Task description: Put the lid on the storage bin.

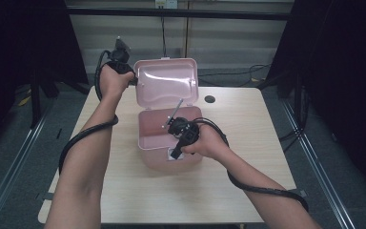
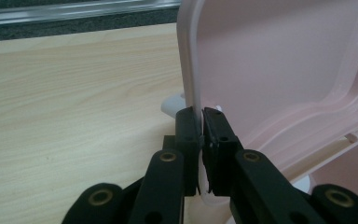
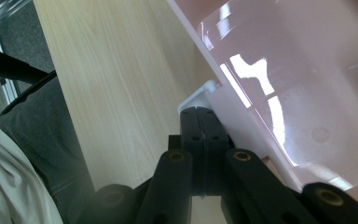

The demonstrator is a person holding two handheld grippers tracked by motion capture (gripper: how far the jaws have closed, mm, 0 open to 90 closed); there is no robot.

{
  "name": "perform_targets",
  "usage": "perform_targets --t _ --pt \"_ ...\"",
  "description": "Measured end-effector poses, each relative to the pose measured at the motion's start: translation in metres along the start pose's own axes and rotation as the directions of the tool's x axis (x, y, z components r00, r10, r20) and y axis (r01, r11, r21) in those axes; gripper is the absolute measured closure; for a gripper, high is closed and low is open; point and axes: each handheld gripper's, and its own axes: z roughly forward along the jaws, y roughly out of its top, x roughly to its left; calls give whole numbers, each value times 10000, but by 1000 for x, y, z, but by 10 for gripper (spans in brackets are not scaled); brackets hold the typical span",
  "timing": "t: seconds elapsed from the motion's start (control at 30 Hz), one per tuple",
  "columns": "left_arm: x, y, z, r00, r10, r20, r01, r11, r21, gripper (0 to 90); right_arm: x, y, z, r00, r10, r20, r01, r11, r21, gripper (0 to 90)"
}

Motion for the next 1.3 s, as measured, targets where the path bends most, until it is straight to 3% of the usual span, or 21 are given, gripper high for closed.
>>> perform_targets --t 0.37,0.43,0.5,0.63,0.7,0.73,0.77,0.8,0.9,1.1,1.3 --pt "-3 -2 -13 9998 219 12 -219 9997 143 900 0 2 0 10000 79 18 -79 10000 -41 900" --pt "-5 -1 -16 9989 168 428 -166 9999 -44 900 -1 2 0 9998 152 86 -151 9997 -173 900" --pt "-9 1 -18 9987 470 185 -471 9989 53 900 -1 4 1 9998 152 141 -150 9998 -113 900" --pt "-7 1 -16 9990 390 230 -396 9989 267 900 -2 5 1 9997 241 82 -240 9997 -108 900" --pt "-5 0 -12 9991 383 157 -385 9992 99 900 -2 5 2 9998 179 64 -179 9998 -2 900" --pt "-4 0 -8 9996 279 81 -280 9996 57 865 -1 6 2 9996 270 60 -270 9996 12 900" --pt "-2 0 -3 9999 162 16 -162 9999 7 751 -1 6 1 9999 107 87 -107 9999 45 900" --pt "1 0 1 9999 66 156 -69 9998 187 711 -1 6 3 9999 97 119 -98 9999 91 900" --pt "4 0 18 9999 -105 -81 109 9986 510 689 -3 5 3 9999 103 -13 -103 9999 28 900" --pt "14 1 56 9974 -596 -405 622 9959 655 593 -5 5 3 9998 113 -153 -112 9999 83 900" --pt "20 8 84 9937 -954 -581 1011 9894 1044 589 -8 5 3 9990 101 -444 -96 9999 110 900"
